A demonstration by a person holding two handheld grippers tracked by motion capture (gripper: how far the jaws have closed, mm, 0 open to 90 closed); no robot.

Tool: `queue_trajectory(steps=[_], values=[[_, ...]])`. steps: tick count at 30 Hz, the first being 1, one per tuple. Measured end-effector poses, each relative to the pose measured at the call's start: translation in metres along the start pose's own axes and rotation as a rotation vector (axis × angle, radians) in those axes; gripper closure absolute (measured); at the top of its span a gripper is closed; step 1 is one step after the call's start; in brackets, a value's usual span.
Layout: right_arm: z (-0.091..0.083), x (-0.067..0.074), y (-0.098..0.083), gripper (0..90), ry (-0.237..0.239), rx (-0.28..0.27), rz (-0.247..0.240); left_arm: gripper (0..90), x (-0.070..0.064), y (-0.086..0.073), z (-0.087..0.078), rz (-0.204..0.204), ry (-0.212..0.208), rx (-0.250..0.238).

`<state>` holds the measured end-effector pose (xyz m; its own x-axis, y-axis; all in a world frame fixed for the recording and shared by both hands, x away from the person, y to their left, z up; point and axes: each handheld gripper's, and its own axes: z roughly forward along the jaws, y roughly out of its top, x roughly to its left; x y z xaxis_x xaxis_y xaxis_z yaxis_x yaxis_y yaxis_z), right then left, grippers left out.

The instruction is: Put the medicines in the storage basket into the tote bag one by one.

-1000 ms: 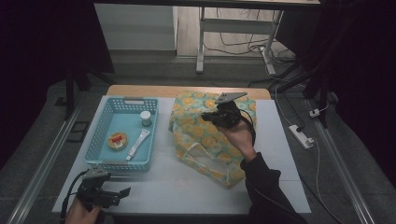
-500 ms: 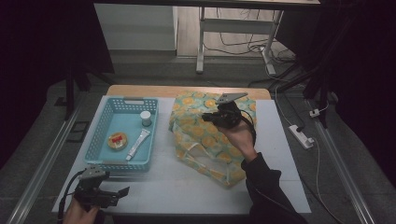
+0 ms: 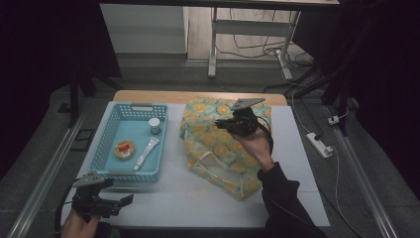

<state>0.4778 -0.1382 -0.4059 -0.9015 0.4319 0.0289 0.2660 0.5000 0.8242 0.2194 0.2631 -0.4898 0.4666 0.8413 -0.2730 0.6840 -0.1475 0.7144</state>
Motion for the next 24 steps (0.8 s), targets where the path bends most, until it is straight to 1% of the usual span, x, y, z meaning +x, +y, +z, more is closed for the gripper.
queue_trajectory(steps=[3,6,11,16,17,20,22,24], values=[[-0.001,0.000,0.000,90.0,0.001,-0.002,-0.001,0.0,0.001,0.003,-0.004,-0.011,-0.009,-0.016],[-0.002,-0.001,0.000,90.0,0.000,-0.003,0.002,0.0,0.002,0.005,-0.006,-0.012,-0.004,-0.021],[-0.001,-0.002,-0.001,90.0,0.004,0.002,0.004,0.0,0.006,0.011,-0.008,0.006,-0.008,-0.039],[0.000,-0.003,-0.002,90.0,0.005,0.006,0.005,0.0,0.012,0.018,-0.007,0.022,-0.021,-0.051],[0.000,-0.003,-0.002,90.0,0.004,0.006,0.004,0.0,0.013,0.020,-0.006,0.026,-0.023,-0.058],[-0.001,-0.003,-0.002,90.0,0.003,0.004,0.003,0.0,0.016,0.026,-0.005,0.033,-0.043,-0.100],[-0.001,-0.004,-0.002,90.0,0.001,0.002,0.004,0.0,0.018,0.030,-0.003,0.031,-0.045,-0.104],[-0.002,-0.004,-0.002,90.0,0.001,0.002,0.004,0.0,0.020,0.033,-0.001,0.037,-0.037,-0.100]])
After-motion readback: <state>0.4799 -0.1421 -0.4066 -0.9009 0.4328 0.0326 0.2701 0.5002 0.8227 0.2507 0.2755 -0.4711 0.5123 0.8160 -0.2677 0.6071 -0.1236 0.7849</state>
